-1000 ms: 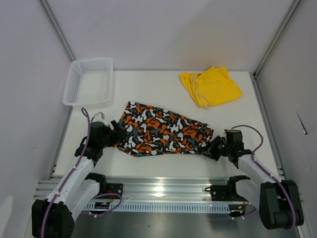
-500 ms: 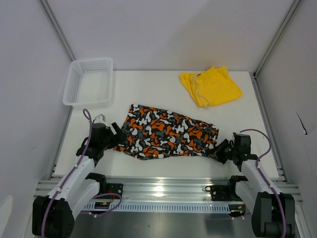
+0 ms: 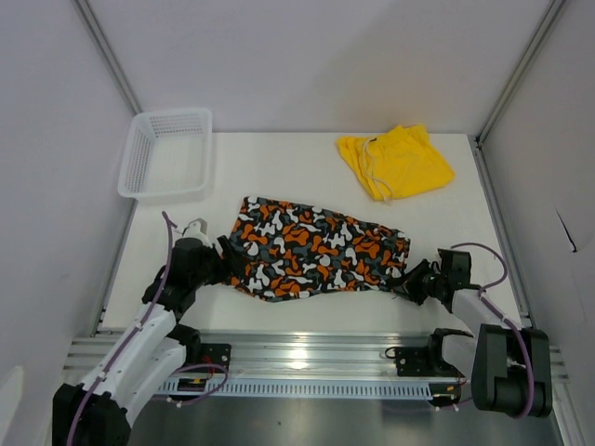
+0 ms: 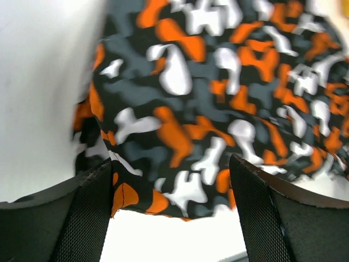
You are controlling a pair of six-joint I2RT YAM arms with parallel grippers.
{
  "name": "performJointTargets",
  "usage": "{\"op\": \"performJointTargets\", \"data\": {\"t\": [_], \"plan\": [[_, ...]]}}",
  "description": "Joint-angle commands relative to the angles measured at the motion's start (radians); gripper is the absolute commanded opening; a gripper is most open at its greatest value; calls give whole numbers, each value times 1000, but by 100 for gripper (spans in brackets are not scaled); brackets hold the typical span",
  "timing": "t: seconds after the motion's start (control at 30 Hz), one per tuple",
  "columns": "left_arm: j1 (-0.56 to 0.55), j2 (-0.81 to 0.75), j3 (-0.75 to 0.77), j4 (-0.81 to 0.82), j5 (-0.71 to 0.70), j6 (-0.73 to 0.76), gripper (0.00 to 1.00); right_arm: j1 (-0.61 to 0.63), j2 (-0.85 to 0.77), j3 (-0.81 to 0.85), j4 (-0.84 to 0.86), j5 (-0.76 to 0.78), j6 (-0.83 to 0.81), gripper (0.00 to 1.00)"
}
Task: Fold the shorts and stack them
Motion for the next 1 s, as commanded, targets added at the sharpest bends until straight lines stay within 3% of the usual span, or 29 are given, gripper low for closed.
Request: {"op": "performJointTargets", "data": {"t": [0.0, 0.2, 0.43, 0.67, 0.83, 0.97], "plan": [[-97, -82, 102, -27, -77, 13, 82, -7, 24, 55, 53, -13, 5, 0], [-336, -127, 124, 0, -249, 97, 82, -7, 98, 159, -22, -4, -44, 0], [-663, 16, 107, 107, -571, 232, 84, -65, 217, 261, -93, -31, -109, 0], [-997, 134, 108, 224, -756, 440, 83, -121, 295, 327, -113, -54, -146, 0], [-1111, 266, 133, 341, -607, 641, 80, -125, 339, 336, -94, -83, -159, 0], [-1113, 417, 232, 244, -463, 688, 77, -130, 349, 334, -91, -88, -169, 0]]}}
